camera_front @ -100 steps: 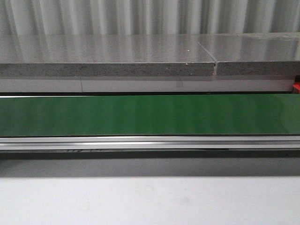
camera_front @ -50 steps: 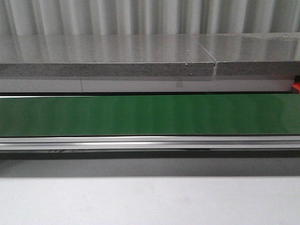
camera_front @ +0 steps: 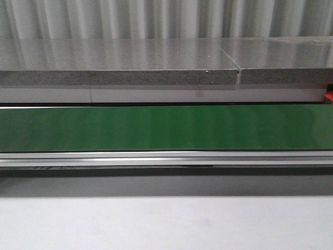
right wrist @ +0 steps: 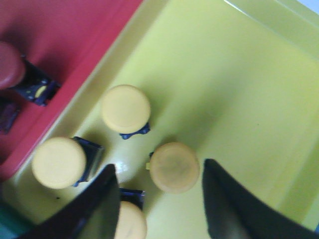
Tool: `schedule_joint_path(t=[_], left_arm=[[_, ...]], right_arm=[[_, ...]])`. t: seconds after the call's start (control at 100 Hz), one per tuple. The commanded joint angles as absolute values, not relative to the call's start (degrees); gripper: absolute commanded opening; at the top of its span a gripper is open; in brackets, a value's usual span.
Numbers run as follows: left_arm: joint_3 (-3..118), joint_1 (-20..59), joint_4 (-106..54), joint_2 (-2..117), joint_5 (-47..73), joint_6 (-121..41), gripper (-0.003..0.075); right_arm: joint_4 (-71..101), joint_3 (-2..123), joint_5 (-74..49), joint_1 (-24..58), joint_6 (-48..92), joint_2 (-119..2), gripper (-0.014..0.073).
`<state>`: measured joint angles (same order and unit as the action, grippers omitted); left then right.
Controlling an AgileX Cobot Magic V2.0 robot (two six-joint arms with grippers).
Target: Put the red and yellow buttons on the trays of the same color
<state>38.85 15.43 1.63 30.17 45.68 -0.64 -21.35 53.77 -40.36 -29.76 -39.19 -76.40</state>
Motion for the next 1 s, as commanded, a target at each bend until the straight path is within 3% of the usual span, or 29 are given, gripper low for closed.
schedule_joint_path(t=[0.0,0.1,0.99], left_arm=[[40.4,15.8,1.1,30.4,41.5,0.0,-0.0021],[40.4,15.8,1.1,30.4,41.5,0.0,-0.0021],[40.4,15.8,1.1,30.4,41.5,0.0,-0.0021]], right_arm=[[-22.8,55.1,-38.7,-27.7,-39.1,-72.3,0.0129],[-22.8,55.1,-38.9,-24.4,-39.1,-69.7,-0.0076],[-20.2,55.0,-40.4,15.0,-33.6,-60.2,-0.0064]])
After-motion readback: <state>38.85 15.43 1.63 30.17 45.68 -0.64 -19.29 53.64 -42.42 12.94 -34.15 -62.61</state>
